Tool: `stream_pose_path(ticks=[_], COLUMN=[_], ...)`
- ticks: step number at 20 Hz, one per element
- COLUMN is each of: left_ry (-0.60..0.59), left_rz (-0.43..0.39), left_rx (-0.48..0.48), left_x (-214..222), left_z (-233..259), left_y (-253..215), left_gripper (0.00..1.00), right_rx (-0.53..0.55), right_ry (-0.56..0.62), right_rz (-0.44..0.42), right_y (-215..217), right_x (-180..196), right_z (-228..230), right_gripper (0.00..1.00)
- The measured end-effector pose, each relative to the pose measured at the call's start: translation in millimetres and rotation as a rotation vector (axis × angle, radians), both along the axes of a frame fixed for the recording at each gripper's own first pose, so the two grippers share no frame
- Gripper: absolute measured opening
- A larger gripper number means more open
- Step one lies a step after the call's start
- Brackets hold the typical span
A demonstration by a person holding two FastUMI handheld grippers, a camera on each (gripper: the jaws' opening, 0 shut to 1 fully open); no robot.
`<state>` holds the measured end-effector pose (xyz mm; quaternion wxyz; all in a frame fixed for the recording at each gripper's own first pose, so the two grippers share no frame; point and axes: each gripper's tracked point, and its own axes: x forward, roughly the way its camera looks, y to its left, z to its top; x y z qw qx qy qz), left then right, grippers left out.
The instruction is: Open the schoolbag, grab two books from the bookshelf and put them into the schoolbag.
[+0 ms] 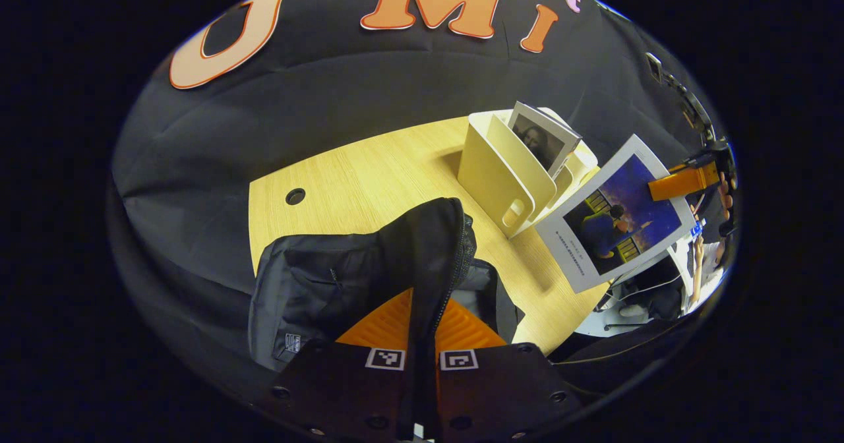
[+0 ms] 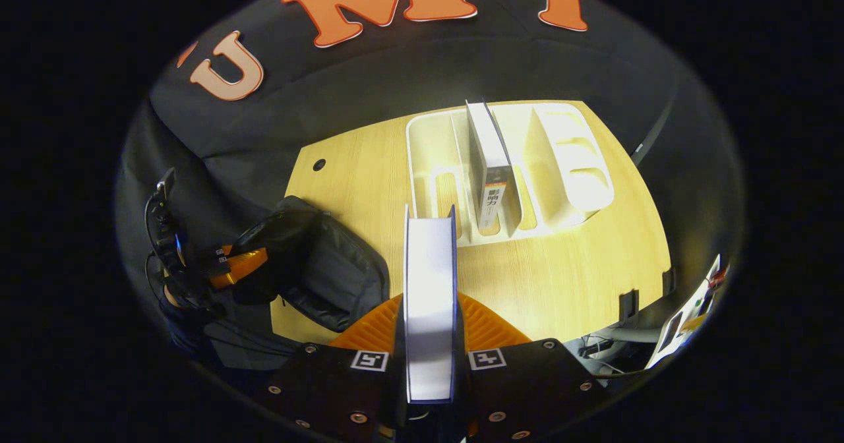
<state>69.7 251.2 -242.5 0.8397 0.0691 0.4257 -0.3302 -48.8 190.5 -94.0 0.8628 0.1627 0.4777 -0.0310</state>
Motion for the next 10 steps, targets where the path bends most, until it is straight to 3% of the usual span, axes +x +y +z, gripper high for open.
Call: stream_pose_path(ticks=[5, 10], left_ry=[-0.003, -0.013], left_rz=[0.024, 0.049], left_rx=[-0.007, -0.026], left_x=[-2, -3], left_z=[3, 10], left_y=[-2, -5], left_gripper=[0.06, 0.06], right_rx=[0.179, 0.258], right_ry=[-0.026, -0.06], right_rz=[0.016, 0.032], right_y=[35, 61], right_x=[-4, 10], right_z=[-12, -26], right_gripper=[0.29, 0.29])
